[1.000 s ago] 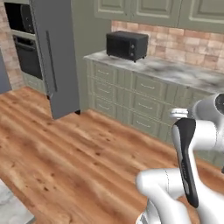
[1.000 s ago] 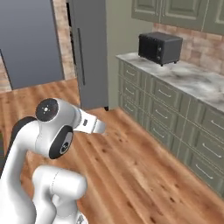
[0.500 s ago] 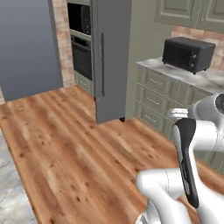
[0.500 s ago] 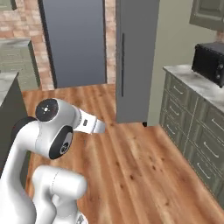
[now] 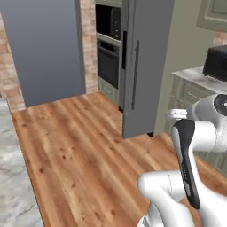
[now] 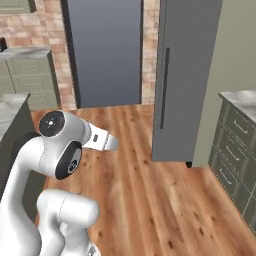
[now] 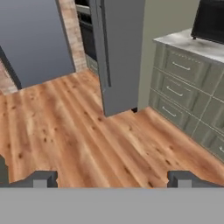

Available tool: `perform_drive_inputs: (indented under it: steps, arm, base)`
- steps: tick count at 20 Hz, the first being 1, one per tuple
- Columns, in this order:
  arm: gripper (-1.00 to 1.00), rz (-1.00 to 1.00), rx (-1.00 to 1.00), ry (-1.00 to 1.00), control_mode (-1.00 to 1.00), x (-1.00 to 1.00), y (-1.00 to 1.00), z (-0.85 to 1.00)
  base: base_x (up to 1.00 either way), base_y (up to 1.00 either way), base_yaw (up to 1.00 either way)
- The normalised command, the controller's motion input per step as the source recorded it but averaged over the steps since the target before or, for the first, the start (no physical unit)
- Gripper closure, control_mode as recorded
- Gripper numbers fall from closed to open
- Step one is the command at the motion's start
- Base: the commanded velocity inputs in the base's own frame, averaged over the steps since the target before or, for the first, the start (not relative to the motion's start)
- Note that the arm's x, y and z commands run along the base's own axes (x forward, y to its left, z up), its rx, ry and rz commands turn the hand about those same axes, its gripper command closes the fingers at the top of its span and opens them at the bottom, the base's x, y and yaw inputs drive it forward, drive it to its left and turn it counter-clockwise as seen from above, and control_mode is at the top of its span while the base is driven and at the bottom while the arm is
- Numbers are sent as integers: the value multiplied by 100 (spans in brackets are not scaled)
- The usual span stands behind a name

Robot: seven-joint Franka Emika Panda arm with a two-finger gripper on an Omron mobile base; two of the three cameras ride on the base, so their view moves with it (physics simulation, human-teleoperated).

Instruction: Take the cheese, chicken drumstick, and garlic from the fridge and place them on the plate on the dining counter to create an appetizer plate.

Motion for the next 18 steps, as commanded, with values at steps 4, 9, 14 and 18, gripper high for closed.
perform_drive_inputs:
  steps: [4,9,14,18]
  arm:
    - [-100,0,0,0,100,0,0,0]
    - [-100,0,0,0,100,0,0,0]
    - [-100,0,0,0,100,0,0,0]
    - [-100,0,0,0,100,0,0,0]
  base:
    - [100,38,0]
    - [100,49,0]
    - [100,38,0]
    - [100,28,-1]
